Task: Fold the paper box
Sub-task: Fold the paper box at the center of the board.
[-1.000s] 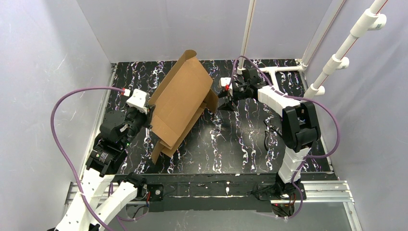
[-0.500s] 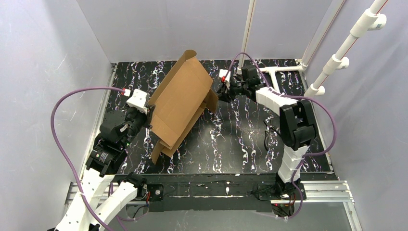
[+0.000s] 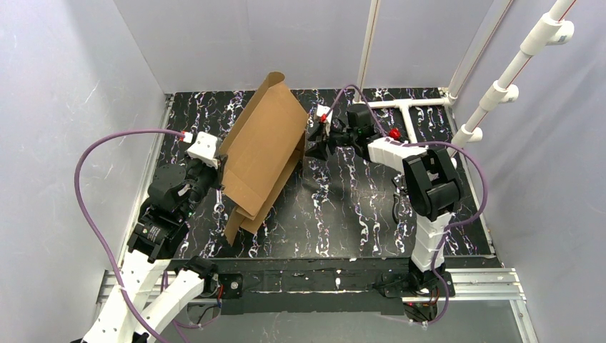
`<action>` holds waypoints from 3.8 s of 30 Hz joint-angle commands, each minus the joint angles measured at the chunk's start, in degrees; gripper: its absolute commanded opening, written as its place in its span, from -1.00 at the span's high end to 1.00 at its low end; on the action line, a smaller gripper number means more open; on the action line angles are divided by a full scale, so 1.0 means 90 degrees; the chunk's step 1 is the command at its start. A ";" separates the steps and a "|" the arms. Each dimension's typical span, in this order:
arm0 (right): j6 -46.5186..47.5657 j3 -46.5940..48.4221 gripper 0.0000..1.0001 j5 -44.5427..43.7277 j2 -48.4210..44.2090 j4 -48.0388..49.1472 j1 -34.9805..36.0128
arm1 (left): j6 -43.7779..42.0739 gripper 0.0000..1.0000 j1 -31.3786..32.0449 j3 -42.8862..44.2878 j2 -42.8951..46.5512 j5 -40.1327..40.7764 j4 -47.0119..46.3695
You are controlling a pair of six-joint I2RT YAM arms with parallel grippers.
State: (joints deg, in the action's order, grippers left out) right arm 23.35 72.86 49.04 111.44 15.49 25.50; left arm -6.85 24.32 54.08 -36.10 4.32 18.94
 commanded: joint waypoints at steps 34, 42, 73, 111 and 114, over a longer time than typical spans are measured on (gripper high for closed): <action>-0.2711 0.1390 -0.42 0.0987 0.2395 0.5342 0.0329 | -0.0019 1.00 -0.0180 0.0035 -0.0031 0.0111 0.0631; -0.2656 0.1773 -0.19 0.1580 0.2643 0.5540 0.0553 | -0.0026 1.00 -0.0230 0.0071 -0.0120 0.0030 0.0654; -0.0205 0.1180 0.97 0.0005 -0.0451 -0.2024 0.0468 | 0.2178 1.00 -0.0324 0.1050 -0.0024 -0.0257 0.1203; 0.1124 0.1914 0.18 -0.3119 0.0004 -0.6742 0.0367 | 0.2195 1.00 -0.0336 -0.1848 -0.1411 -0.0122 -0.1926; 0.1393 0.1574 0.08 -0.2916 -0.0282 -0.6756 0.0178 | 0.2127 1.00 -0.0354 -0.1917 -0.1514 -0.0157 -0.2065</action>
State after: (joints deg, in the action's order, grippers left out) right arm 32.97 89.82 16.58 114.15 -46.39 28.73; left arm 13.80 21.10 37.47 -48.93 1.04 4.27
